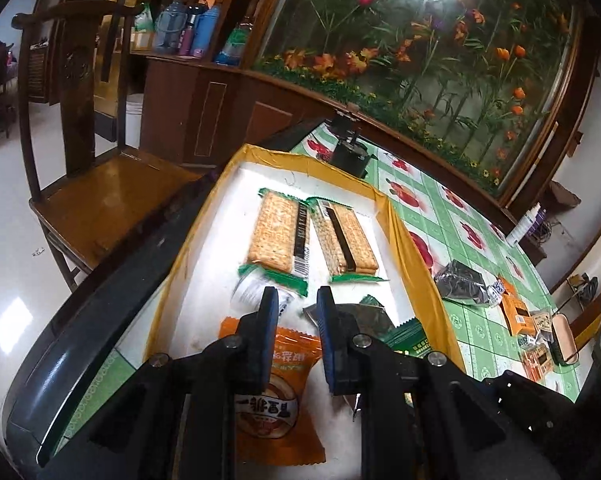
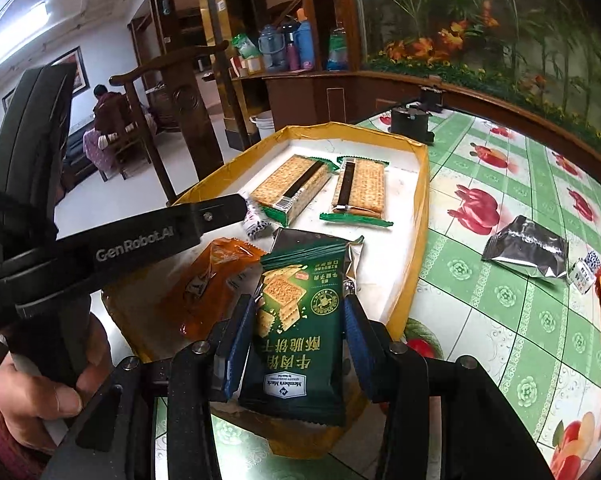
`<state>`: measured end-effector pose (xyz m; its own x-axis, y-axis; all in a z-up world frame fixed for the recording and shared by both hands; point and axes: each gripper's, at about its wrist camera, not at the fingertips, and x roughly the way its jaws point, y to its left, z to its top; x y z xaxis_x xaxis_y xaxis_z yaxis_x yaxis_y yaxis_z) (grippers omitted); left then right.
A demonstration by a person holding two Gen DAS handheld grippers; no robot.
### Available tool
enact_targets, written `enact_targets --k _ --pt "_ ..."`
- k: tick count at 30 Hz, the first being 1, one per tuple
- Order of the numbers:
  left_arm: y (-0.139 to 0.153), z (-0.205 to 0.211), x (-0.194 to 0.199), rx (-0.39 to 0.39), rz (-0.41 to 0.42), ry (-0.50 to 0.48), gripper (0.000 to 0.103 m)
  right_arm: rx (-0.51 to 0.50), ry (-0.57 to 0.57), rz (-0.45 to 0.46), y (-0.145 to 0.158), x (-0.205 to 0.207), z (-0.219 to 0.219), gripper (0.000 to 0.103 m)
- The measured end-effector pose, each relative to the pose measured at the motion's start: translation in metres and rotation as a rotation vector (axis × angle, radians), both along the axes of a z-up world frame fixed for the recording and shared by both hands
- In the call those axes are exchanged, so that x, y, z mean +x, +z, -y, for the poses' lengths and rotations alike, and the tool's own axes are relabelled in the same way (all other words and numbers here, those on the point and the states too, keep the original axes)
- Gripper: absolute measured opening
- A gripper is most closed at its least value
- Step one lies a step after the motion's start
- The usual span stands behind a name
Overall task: Organize snacks
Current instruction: 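Carry both items over the white tray and lower them inside, then open both tools to release the candy and green packet in the tray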
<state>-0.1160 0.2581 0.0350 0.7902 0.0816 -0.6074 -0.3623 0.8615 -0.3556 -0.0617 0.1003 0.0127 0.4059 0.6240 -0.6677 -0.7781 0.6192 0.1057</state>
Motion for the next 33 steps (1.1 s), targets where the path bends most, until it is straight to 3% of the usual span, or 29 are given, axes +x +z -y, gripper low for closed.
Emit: enact_targets --k 7,11,15,19,24,27,33 --pt "-0.002 -0.004 0.001 -0.028 -0.001 -0.005 0.02 0.051 0.025 -0.041 -0.001 0.0 0.006 0.049" --pt "0.0 -0.002 0.0 -0.018 0.011 -0.001 0.04 0.093 0.061 -0.085 0.001 0.0 0.012 0.05" --pt "0.001 -0.001 -0.003 -0.013 0.024 0.003 0.044 0.111 0.051 -0.102 0.001 0.001 0.018 0.05" --pt "0.002 0.0 -0.002 -0.004 0.018 -0.001 0.045 0.169 0.01 -0.124 0.006 0.009 0.033 0.05" --pt "0.005 0.004 -0.003 0.013 0.03 -0.012 0.06 0.258 -0.04 -0.172 0.01 0.021 0.057 0.05" --pt "0.005 0.004 -0.003 0.013 0.034 -0.016 0.061 0.274 -0.101 -0.181 0.01 0.029 0.073 0.056" --pt "0.006 0.012 -0.003 0.05 0.022 -0.035 0.061 0.342 -0.181 -0.227 0.009 0.045 0.111 0.056"
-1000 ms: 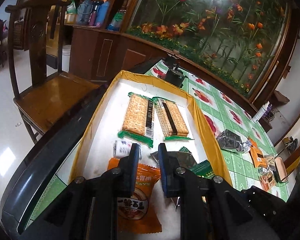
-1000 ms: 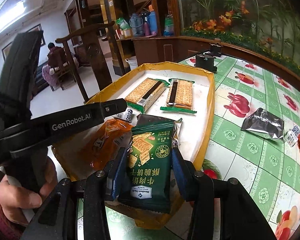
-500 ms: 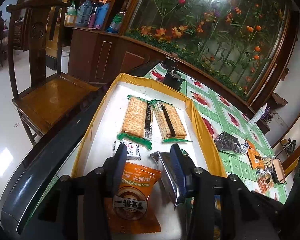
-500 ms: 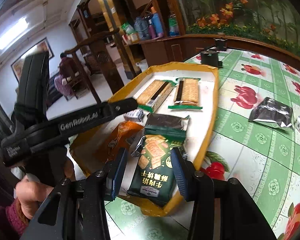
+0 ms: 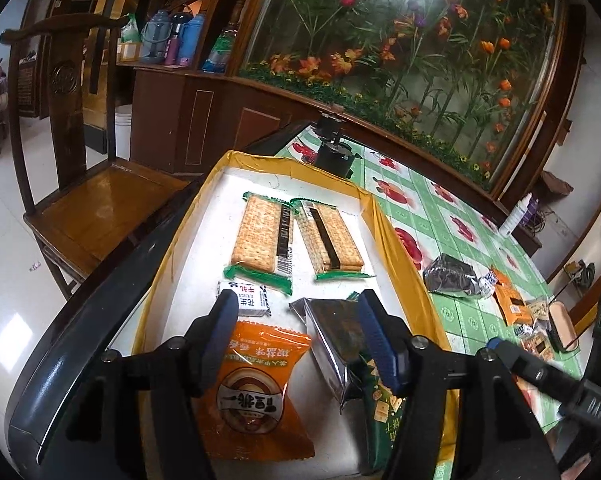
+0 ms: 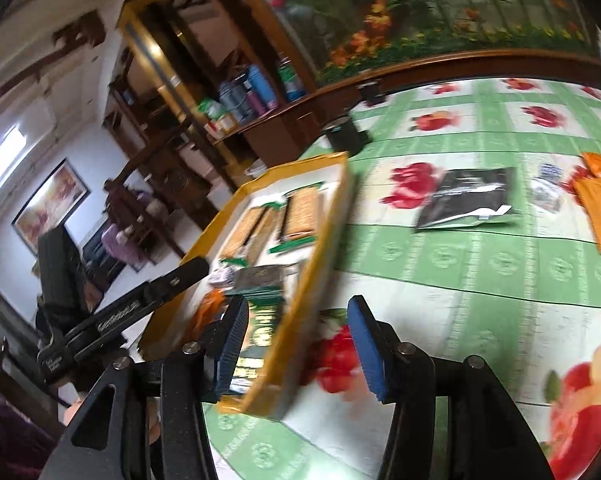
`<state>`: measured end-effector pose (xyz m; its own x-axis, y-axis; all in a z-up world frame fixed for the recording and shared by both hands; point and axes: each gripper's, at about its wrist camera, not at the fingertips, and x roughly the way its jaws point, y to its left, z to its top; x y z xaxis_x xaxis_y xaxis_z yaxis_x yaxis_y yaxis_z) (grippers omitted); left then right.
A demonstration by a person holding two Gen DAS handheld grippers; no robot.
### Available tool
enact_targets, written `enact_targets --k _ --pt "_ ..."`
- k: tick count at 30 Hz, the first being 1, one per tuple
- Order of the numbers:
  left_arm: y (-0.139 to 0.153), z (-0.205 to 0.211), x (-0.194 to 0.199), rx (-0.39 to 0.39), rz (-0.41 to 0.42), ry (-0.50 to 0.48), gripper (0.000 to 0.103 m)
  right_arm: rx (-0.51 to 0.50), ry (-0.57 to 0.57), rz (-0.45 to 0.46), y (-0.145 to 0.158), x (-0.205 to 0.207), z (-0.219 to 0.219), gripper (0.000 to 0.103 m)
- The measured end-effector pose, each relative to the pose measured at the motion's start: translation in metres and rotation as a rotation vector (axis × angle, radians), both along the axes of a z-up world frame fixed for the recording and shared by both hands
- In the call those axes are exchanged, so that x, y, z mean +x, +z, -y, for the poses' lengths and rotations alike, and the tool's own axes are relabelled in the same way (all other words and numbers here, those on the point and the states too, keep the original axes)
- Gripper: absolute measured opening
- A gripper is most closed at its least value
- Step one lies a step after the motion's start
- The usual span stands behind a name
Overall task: Organize snacks
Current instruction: 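Open both tools to release the candy and green packet in the tray, then grasp a silver foil packet on the table with the left tool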
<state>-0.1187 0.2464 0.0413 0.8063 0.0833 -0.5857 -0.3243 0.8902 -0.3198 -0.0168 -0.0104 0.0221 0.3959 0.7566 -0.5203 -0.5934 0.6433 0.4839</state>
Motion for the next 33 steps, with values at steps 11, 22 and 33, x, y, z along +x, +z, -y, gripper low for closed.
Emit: enact_targets --k 11,22,33 --pt "0.021 0.034 0.0 0.035 0.035 -0.061 0.061 0.056 -0.225 -0.034 0.007 0.035 0.097 0.056" --pt "0.049 0.113 0.072 0.02 -0.111 -0.328 0.067 0.043 -0.429 -0.036 0.023 0.096 0.169 0.056" --pt "0.011 0.156 0.222 -0.075 -0.414 -0.336 0.087 0.116 -0.474 -0.109 0.01 0.102 0.202 0.056"
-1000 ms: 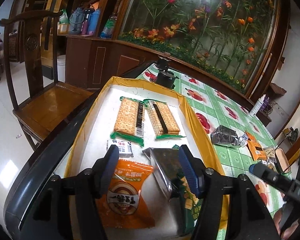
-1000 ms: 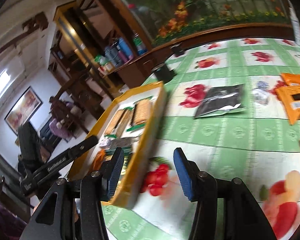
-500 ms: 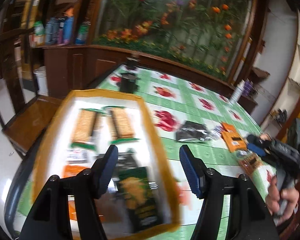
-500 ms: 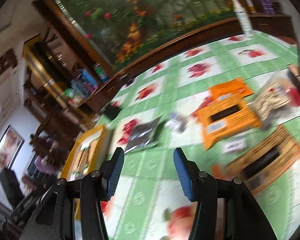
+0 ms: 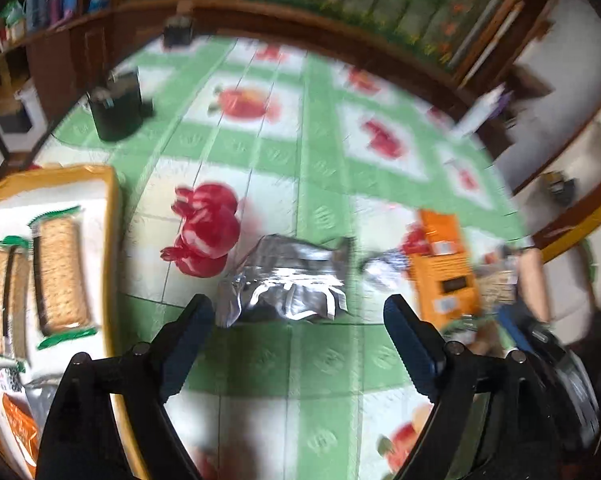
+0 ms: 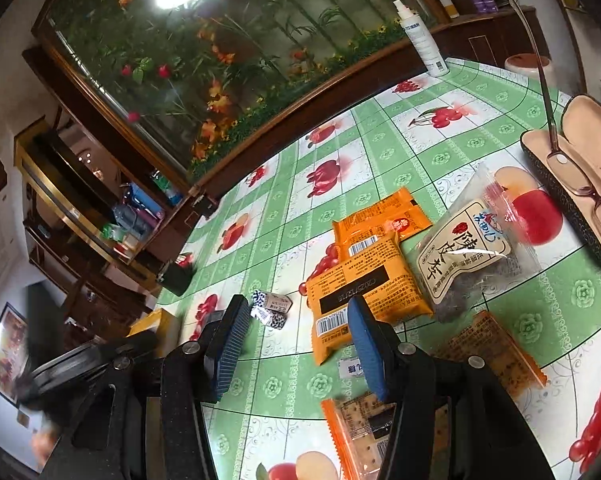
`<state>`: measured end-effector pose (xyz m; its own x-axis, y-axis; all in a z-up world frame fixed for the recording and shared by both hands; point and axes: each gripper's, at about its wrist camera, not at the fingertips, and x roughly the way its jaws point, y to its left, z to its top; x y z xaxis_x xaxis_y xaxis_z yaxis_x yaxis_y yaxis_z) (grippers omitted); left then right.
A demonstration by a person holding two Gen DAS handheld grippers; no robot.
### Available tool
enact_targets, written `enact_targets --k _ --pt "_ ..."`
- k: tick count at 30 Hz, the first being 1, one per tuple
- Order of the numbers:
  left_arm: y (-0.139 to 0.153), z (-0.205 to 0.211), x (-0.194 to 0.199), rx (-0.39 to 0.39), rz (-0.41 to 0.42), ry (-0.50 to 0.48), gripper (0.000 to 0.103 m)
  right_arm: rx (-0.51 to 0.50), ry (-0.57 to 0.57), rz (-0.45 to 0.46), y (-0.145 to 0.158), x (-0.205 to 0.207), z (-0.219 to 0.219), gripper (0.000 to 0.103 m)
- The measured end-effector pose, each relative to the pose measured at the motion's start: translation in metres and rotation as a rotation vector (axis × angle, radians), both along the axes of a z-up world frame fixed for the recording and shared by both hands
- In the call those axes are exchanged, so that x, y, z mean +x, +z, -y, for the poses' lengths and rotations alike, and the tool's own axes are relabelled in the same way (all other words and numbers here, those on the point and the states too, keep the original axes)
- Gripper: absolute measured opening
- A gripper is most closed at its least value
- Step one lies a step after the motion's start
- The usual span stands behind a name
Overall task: Organize snacks
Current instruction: 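Grasp a silver foil packet on the table with the left tool, then lift the silver packet with the left tool while the right tool grasps a white candy bar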
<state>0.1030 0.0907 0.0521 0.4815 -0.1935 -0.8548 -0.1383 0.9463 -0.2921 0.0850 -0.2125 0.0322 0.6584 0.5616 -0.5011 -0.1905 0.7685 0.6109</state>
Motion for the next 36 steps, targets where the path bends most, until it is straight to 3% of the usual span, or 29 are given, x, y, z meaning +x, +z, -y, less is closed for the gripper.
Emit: enact_targets --k 5,11,14,19,26,30,36 --pt "-0.016 0.009 0.026 0.105 -0.049 -0.015 0.087 0.019 0.008 0.008 0.002 -0.002 0.0 0.056" --pt "-0.042 0.017 0.044 0.109 -0.119 -0.031 0.089 0.025 -0.005 0.008 0.004 -0.002 0.002 0.056" --pt "-0.042 0.019 0.038 0.126 -0.079 -0.007 0.087 0.026 -0.018 0.002 0.003 -0.001 0.005 0.056" --pt "-0.039 0.029 0.014 0.14 -0.015 -0.002 0.073 0.026 -0.036 -0.012 0.001 0.001 0.01 0.056" --pt "-0.041 0.058 -0.063 0.165 0.133 -0.084 0.072 0.002 -0.03 -0.053 -0.004 0.002 0.014 0.056" --pt "-0.044 0.051 -0.075 0.162 0.191 -0.078 0.073 -0.154 -0.012 -0.057 -0.005 0.0 -0.005 0.056" --pt "-0.045 0.047 -0.074 0.162 0.209 -0.071 0.073 -0.344 0.004 -0.074 -0.016 0.002 -0.023 0.055"
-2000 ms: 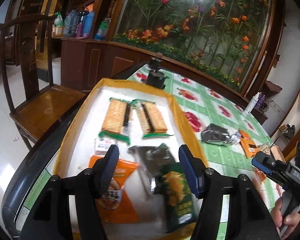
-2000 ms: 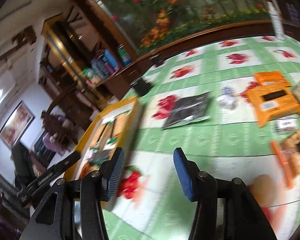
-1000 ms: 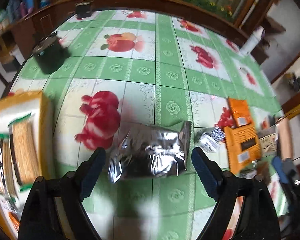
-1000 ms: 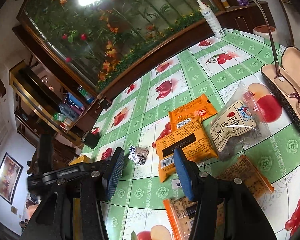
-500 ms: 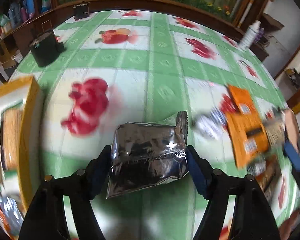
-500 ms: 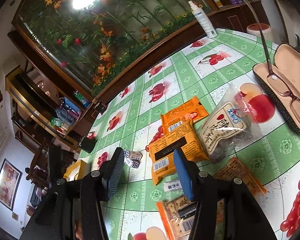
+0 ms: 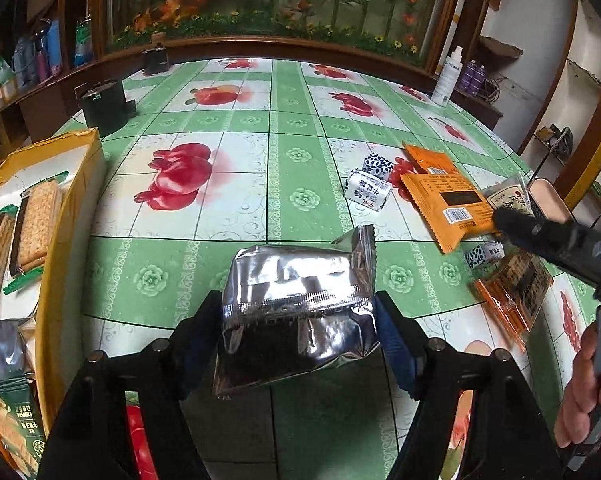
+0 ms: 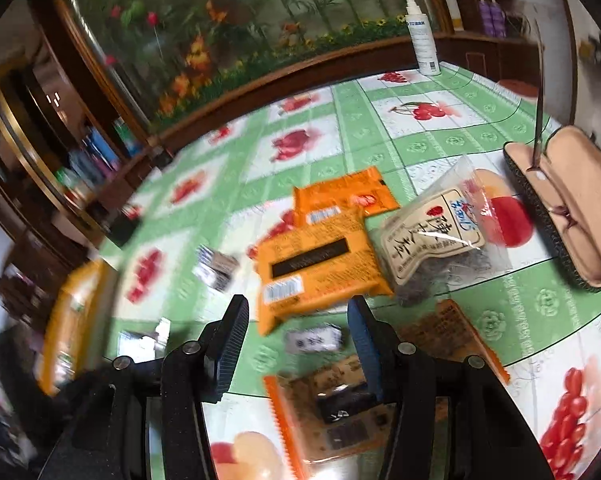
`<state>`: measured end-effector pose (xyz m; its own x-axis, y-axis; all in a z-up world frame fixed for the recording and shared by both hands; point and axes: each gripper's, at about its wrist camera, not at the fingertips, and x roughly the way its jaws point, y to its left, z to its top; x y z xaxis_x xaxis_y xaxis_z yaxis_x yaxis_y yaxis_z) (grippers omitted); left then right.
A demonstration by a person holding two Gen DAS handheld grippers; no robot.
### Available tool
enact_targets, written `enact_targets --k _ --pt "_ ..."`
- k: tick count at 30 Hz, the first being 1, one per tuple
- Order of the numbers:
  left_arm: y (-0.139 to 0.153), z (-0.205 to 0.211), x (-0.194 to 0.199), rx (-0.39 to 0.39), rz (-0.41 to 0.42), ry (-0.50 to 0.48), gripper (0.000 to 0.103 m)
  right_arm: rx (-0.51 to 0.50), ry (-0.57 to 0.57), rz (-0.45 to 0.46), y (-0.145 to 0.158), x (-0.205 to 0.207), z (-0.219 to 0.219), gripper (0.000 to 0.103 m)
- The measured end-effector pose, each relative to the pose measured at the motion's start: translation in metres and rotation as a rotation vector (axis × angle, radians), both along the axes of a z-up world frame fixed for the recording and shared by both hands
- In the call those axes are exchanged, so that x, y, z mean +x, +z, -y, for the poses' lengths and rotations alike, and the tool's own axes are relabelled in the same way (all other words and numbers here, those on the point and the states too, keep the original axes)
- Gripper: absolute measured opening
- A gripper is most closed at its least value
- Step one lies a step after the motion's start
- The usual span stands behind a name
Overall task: Organize snacks
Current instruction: 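Lift the silver packet with the left tool while the right tool grasps a white candy bar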
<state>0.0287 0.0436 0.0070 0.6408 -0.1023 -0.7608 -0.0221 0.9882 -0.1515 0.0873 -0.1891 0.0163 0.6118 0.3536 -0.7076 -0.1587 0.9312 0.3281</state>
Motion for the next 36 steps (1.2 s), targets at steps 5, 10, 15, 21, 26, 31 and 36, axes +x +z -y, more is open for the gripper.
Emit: enact_targets --k 5,10,15,21,26,31,36 --pt "0.0 0.001 -0.003 0.002 0.002 -0.003 0.073 -0.088 0.03 -0.016 -0.011 0.003 -0.012 0.047" --pt "0.001 0.0 -0.003 -0.001 0.002 0.001 0.073 -0.217 0.058 0.007 -0.015 -0.001 -0.03 0.035" --pt "0.003 -0.007 -0.005 -0.03 0.012 0.022 0.072 -0.13 0.094 0.055 -0.003 -0.009 -0.028 0.035" --pt "0.011 -0.008 -0.009 -0.029 0.062 0.025 0.072 -0.068 0.16 0.118 0.01 -0.022 -0.043 0.035" --pt "0.013 -0.005 -0.009 -0.02 0.071 0.017 0.072 -0.039 0.18 0.132 0.014 -0.025 -0.049 0.035" --pt "0.012 -0.004 -0.008 -0.018 0.066 0.014 0.072 -0.037 0.187 0.134 0.014 -0.026 -0.051 0.035" --pt "0.012 -0.003 -0.008 -0.013 0.068 0.016 0.073 -0.043 0.19 0.129 0.012 -0.026 -0.053 0.035"
